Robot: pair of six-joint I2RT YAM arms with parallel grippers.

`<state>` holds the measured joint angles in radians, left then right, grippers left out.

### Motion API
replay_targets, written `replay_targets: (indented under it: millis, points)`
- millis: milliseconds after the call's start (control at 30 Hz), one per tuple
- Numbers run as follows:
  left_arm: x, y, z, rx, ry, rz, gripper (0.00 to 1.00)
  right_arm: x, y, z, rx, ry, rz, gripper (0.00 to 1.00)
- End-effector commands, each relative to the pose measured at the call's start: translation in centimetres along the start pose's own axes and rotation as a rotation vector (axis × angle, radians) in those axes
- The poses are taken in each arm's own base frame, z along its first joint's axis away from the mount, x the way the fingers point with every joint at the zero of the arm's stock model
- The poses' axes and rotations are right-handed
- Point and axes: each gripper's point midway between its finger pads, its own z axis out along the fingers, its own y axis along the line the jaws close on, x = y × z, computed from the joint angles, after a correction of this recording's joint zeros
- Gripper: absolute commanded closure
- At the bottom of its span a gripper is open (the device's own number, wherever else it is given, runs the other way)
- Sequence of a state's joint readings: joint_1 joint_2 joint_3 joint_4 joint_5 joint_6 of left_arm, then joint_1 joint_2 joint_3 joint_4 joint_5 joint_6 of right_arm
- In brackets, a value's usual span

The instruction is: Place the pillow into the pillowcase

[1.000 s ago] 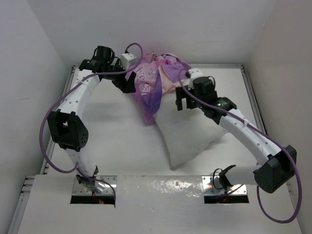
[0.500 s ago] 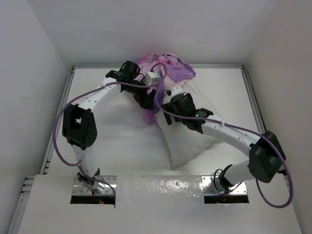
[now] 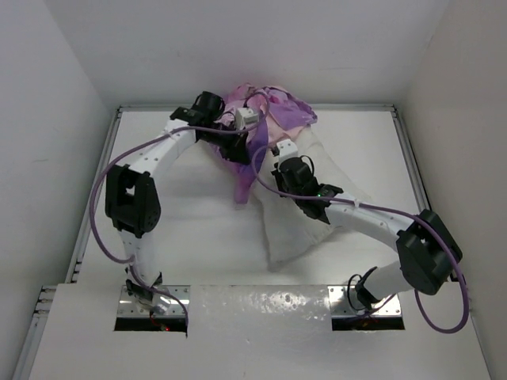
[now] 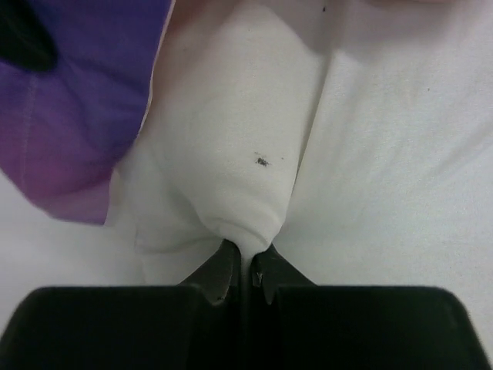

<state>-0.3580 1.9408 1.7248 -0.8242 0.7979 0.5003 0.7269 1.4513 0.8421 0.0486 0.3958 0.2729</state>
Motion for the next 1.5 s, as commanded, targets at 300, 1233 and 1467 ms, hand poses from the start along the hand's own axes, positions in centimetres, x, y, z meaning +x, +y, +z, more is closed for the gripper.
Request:
replay_targets:
  millis: [300,1233,1467]
  points:
    - [-8.2,-11.1,-10.6,0.146,-0.152,0.509,1.0,-22.6,5.1,-2.9,-0.262,-0.537,0.31,1.0]
    - [-12.6,-3.0,-3.8,-0.016,-0.266,0.273,1.0,-10.3,5.2,-1.1,-0.641,-0.136,0.864,0.32]
    - [-12.9,-2.5,2.7,-0.007,-0.253,0.223,0.92,-3.8,-2.2,-4.4,-0.289,-0.035,0.686,0.22]
